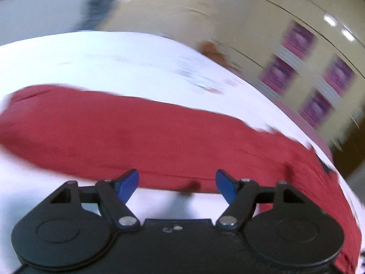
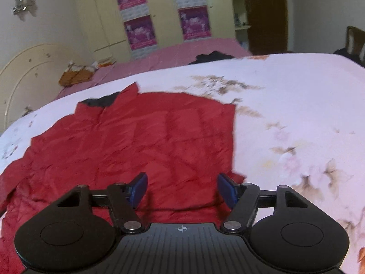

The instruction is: Fold large clothes

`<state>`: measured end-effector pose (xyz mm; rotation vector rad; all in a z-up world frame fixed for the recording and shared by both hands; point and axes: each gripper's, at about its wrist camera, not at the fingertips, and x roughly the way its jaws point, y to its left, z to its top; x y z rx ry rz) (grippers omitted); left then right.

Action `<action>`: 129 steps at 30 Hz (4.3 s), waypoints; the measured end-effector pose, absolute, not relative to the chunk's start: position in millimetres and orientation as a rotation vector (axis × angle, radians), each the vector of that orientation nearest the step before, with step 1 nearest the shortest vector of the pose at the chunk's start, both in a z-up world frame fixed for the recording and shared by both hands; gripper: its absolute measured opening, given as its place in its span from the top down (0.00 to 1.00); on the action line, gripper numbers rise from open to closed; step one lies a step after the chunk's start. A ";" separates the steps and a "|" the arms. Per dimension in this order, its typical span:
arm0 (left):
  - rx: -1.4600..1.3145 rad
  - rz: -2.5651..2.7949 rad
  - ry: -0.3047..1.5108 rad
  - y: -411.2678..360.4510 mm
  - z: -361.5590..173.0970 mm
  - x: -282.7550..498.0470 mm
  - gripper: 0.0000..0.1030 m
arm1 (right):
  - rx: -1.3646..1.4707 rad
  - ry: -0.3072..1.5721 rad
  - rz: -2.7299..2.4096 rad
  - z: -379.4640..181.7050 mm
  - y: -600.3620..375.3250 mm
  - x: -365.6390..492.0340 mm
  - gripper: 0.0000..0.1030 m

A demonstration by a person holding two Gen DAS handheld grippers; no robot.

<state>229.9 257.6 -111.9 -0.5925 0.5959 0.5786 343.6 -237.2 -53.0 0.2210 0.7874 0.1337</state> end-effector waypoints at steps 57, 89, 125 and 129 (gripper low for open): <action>-0.212 -0.209 0.658 5.4 -92.1 410.9 0.90 | 0.309 0.749 -0.199 -59.3 -322.8 344.6 0.00; -0.140 -0.461 0.780 -113.8 -122.2 406.7 0.24 | 0.389 0.716 -0.194 -42.3 -392.2 325.5 0.00; -0.170 0.004 0.722 137.8 -140.9 424.0 0.42 | 0.142 0.847 0.183 -93.1 -197.9 409.3 0.53; -0.154 -0.007 0.707 143.6 -120.7 418.5 0.41 | 0.137 0.800 0.169 -80.4 -200.2 402.1 0.53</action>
